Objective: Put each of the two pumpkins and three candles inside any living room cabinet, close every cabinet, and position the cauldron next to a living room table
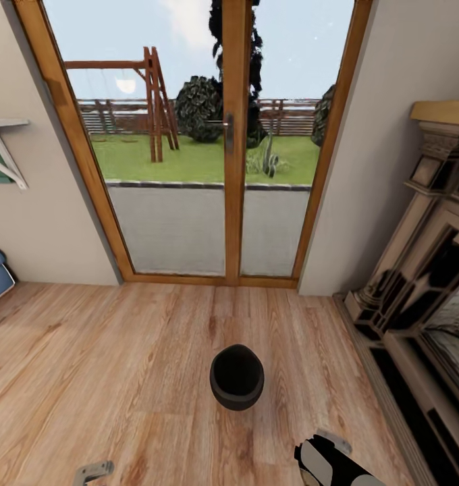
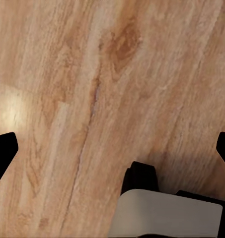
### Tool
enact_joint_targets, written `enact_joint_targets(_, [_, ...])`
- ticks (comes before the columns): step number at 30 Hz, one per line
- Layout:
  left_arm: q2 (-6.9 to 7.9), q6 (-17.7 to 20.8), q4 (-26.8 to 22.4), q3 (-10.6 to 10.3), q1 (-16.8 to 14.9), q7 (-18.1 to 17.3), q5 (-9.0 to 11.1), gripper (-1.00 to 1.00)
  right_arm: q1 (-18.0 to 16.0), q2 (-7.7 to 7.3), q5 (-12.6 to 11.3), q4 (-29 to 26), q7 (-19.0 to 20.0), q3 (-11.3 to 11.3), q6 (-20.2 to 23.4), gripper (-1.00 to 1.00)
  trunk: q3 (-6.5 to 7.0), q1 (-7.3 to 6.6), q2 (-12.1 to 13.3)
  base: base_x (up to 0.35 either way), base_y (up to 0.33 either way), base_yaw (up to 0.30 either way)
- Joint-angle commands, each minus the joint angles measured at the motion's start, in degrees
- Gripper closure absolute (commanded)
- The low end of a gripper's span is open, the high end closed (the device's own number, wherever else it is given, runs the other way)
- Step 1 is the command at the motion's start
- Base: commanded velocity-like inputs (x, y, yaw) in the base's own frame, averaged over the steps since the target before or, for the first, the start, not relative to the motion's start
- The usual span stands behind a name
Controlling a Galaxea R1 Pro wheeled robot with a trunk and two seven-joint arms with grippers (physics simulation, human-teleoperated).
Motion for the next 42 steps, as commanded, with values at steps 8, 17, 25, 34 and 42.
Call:
enact_joint_targets(8, [0.00, -0.01, 0.00, -0.23, 0.00, 0.00, -0.04, -1.00, 0.04, 0.08, -0.48, 0.01, 0.33, 0.48, -3.01, 1.00, 1.44, -1.76, 3.22, 0.000, 0.000, 0.000])
enact_joint_targets(17, [0.00, -0.01, 0.00, -0.23, 0.00, 0.00, -0.04, -1.00, 0.04, 0.11, -0.56, 0.01, 0.30, 3.89, -3.07, 1.00, 3.53, -3.74, 6.83, 0.000, 0.000, 0.156])
enact_joint_targets(25, [-0.34, -0.01, -0.01, -0.23, 0.00, 0.00, -0.06, -1.00, 0.04, 0.11, -0.57, 0.00, 0.29, 4.03, -3.07, 1.00, 5.53, -5.50, 10.04, 0.000, 0.000, 0.205])
enact_joint_targets(34, [-0.99, -0.09, 0.00, -1.63, 0.00, 0.07, -0.70, -1.00, 0.04, 0.10, -0.65, -0.07, 0.37, 4.04, -3.07, 1.00, 7.78, -7.47, 13.65, 0.000, 0.000, 0.207])
enact_joint_targets(42, [-0.97, -0.10, 0.00, -1.90, 0.00, 0.09, -0.74, -1.00, 0.04, 0.08, -0.66, -0.05, 0.38, 4.04, -3.07, 1.00, 9.77, -9.23, 16.86, 0.000, 0.000, 0.205])
